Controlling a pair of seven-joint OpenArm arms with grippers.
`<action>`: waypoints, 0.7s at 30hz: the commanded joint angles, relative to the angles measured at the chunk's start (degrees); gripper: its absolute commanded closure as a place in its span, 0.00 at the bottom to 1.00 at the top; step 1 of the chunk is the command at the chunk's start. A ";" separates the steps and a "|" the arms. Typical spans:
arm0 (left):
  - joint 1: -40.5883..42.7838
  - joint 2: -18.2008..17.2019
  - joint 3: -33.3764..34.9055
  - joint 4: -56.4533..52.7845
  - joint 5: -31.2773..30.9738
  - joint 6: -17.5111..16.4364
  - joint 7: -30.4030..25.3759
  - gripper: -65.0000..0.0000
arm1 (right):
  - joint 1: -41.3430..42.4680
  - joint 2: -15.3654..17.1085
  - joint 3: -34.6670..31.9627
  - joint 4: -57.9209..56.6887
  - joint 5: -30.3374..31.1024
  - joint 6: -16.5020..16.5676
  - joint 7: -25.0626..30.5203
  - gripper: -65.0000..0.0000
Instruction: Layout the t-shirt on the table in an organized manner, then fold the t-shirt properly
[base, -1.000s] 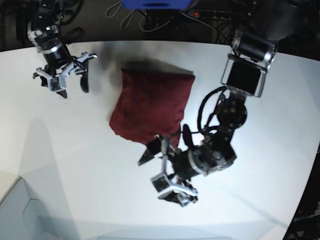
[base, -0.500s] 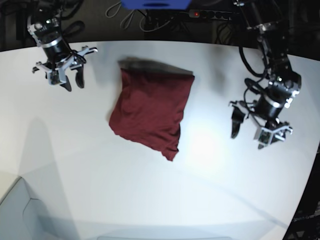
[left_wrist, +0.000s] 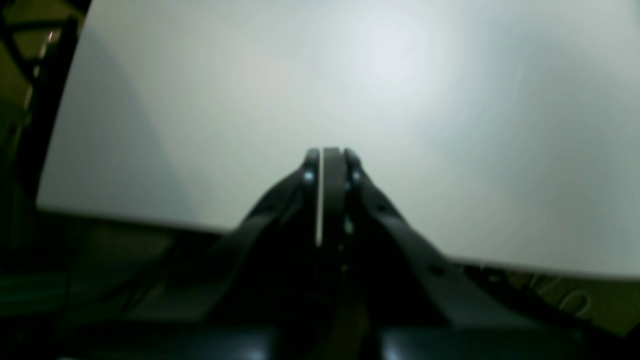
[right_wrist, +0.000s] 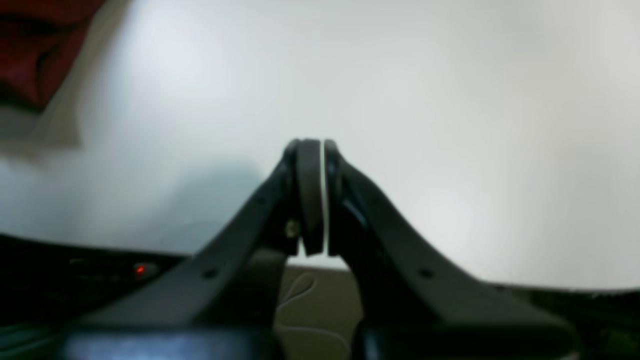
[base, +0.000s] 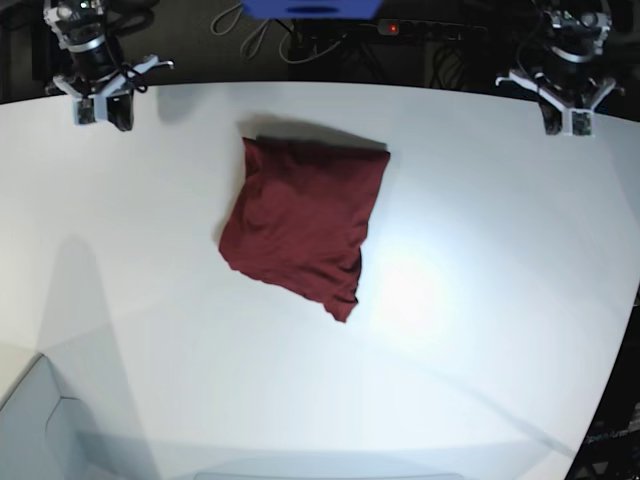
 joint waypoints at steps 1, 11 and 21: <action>1.95 -0.47 -0.31 1.06 -0.92 0.25 -1.52 0.98 | -0.94 -0.01 0.51 0.77 0.94 0.38 1.50 1.00; 10.30 -0.47 -0.14 -1.14 -0.92 0.25 -1.52 1.00 | -8.06 -1.50 0.51 0.51 0.77 0.38 1.42 1.00; 12.32 -4.42 6.81 -24.08 -3.29 0.25 -2.14 1.00 | -13.86 -1.75 0.51 -9.69 0.68 0.38 1.77 1.00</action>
